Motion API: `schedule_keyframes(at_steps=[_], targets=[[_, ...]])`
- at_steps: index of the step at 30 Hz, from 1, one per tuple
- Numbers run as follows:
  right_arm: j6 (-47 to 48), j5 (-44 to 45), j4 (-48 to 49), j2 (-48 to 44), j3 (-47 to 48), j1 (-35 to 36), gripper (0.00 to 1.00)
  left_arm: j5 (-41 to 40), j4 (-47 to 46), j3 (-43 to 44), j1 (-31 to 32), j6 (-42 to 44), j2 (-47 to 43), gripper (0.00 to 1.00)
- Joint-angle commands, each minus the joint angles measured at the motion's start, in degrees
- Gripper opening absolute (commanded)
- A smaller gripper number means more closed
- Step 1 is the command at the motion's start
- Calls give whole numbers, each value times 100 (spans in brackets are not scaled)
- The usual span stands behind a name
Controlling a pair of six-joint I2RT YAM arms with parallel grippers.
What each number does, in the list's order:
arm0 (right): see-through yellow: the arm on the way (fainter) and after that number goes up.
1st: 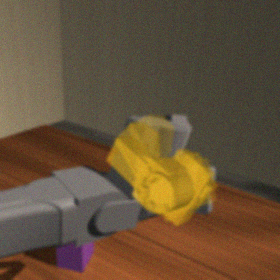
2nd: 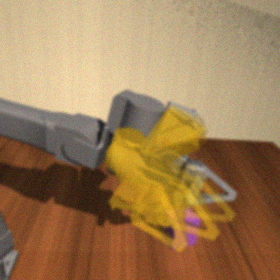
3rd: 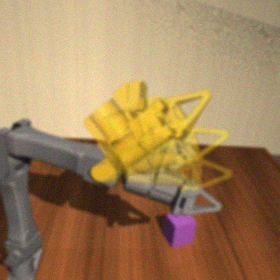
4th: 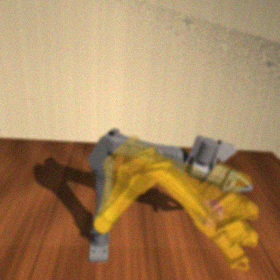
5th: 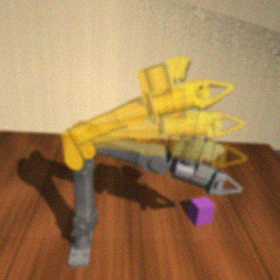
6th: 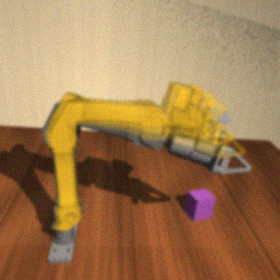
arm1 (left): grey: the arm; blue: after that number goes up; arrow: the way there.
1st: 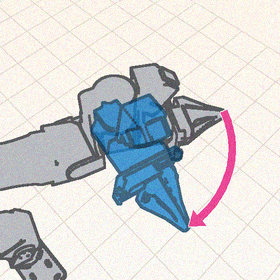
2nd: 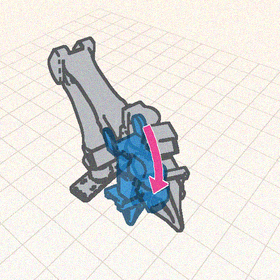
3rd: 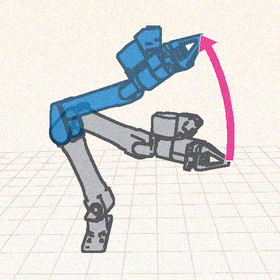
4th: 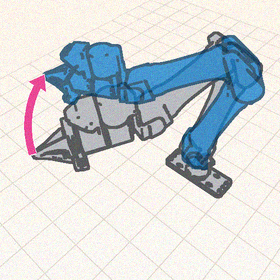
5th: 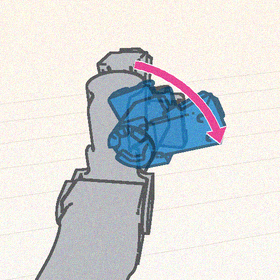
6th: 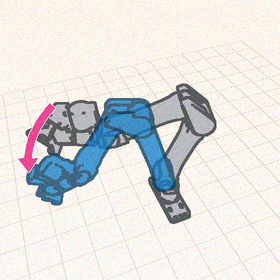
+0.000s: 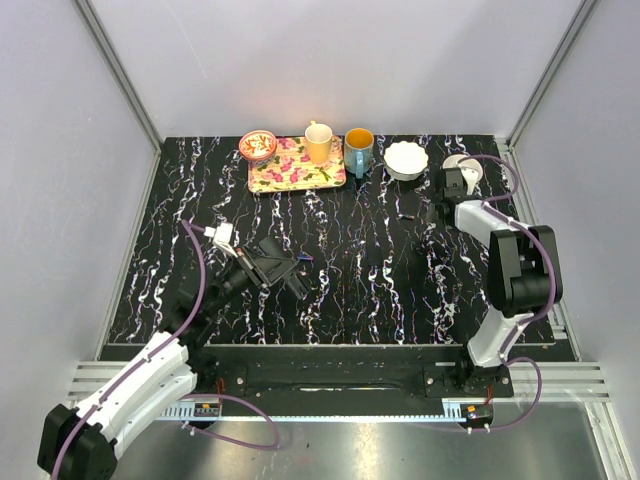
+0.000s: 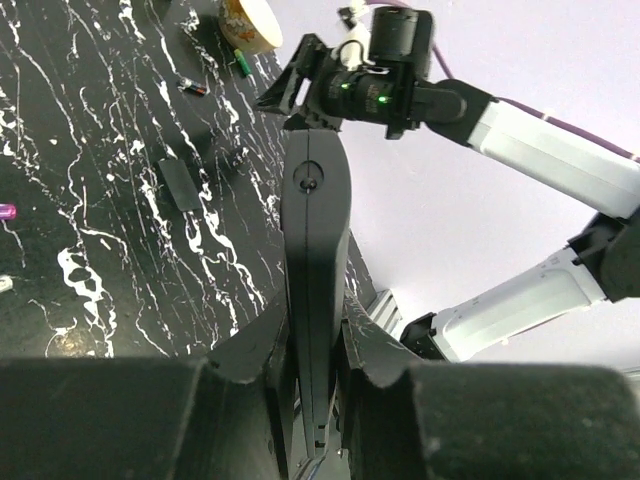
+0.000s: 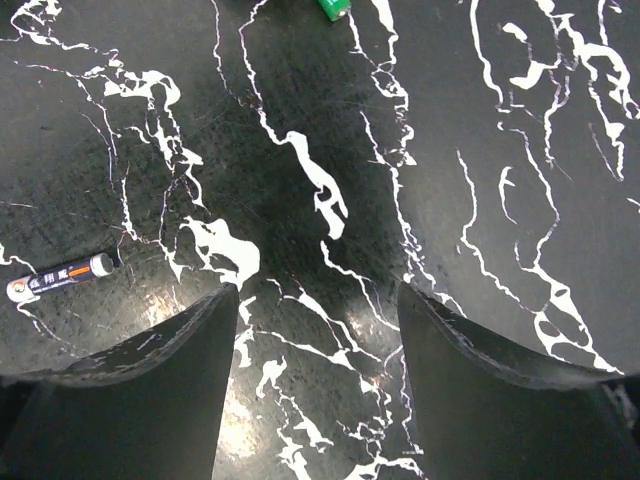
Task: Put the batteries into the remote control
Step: Place the battery cover at the center of the board, then move the battery to the center of the board.
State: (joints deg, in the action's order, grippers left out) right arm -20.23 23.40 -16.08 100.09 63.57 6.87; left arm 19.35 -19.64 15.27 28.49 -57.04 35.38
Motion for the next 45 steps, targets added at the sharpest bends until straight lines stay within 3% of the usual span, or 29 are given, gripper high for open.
schedule_keyframes(at_steps=[1,7,12,13,16,21,45], targets=[[432,148,342,150,454,-89,69,148,-585,-102,-36,-115,-127,0],[433,-1266,876,168,305,-99,61,95,-655,-217,-28,-80,13,0],[-50,-1671,782,484,542,-46,68,174,-691,-173,-36,-97,285,0],[-138,-1646,642,537,673,-2,74,157,-682,-164,-37,-97,294,0],[-306,-1287,387,704,901,305,78,104,-655,-156,-36,-115,330,0],[-665,-723,43,845,1157,639,78,165,-454,29,-28,-19,417,0],[-201,-591,-765,1979,2177,842,77,429,-717,-77,-36,-45,347,0]])
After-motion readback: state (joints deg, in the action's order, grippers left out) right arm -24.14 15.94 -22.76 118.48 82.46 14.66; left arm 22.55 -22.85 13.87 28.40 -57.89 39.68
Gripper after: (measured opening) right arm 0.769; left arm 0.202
